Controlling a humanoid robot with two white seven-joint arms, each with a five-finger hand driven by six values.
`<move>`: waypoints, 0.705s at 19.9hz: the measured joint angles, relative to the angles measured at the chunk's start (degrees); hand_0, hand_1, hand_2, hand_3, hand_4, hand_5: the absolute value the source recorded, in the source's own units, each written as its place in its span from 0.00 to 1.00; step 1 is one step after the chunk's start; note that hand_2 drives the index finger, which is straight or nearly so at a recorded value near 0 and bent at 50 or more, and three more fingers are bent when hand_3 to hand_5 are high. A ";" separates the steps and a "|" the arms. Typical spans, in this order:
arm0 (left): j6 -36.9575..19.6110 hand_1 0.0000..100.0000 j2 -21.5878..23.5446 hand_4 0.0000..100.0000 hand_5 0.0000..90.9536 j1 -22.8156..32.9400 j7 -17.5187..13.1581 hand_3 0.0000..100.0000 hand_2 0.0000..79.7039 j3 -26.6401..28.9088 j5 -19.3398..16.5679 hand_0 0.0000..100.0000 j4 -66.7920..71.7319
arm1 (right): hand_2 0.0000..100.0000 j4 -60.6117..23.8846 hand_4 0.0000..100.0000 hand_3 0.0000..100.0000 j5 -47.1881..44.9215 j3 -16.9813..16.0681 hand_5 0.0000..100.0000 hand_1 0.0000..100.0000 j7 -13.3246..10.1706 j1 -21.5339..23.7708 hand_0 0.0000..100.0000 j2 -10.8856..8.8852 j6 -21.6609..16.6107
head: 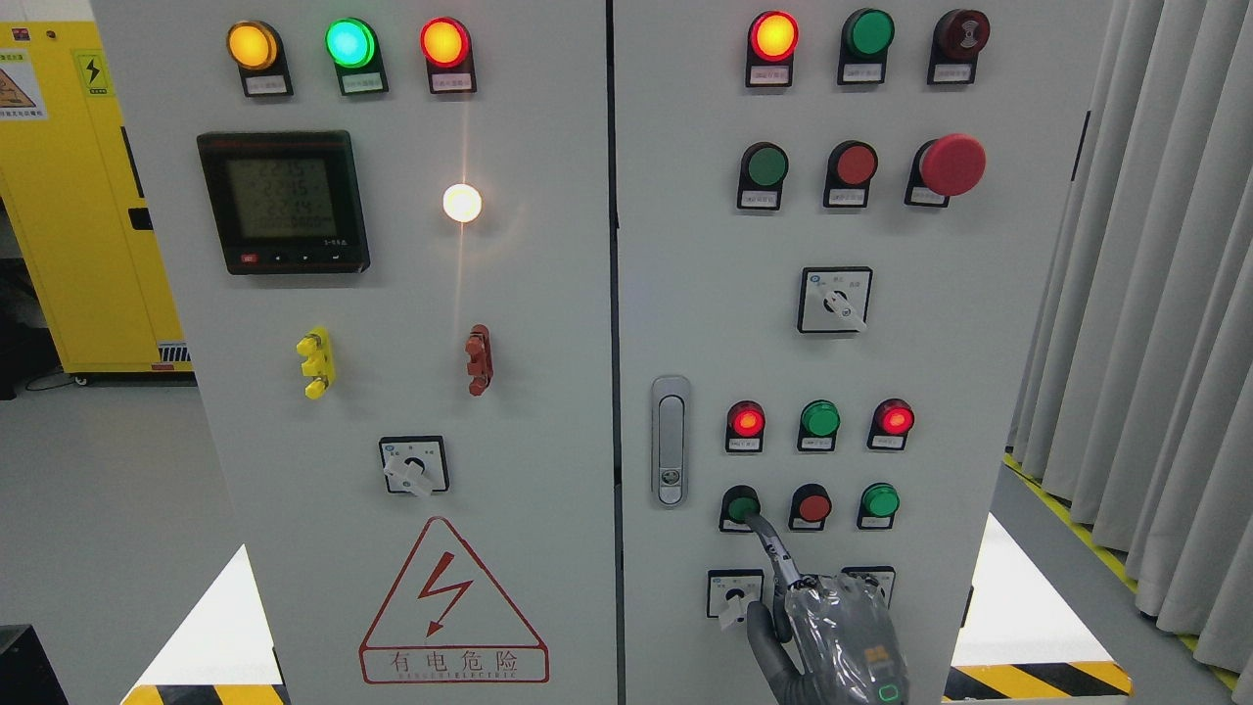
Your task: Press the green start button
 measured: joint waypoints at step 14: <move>0.00 0.56 0.00 0.00 0.00 0.00 0.00 0.00 0.00 0.00 0.00 0.12 0.00 | 0.00 -7.57 0.20 0.12 -32.00 5.53 0.16 0.73 1.42 6.78 0.77 -0.01 -3.60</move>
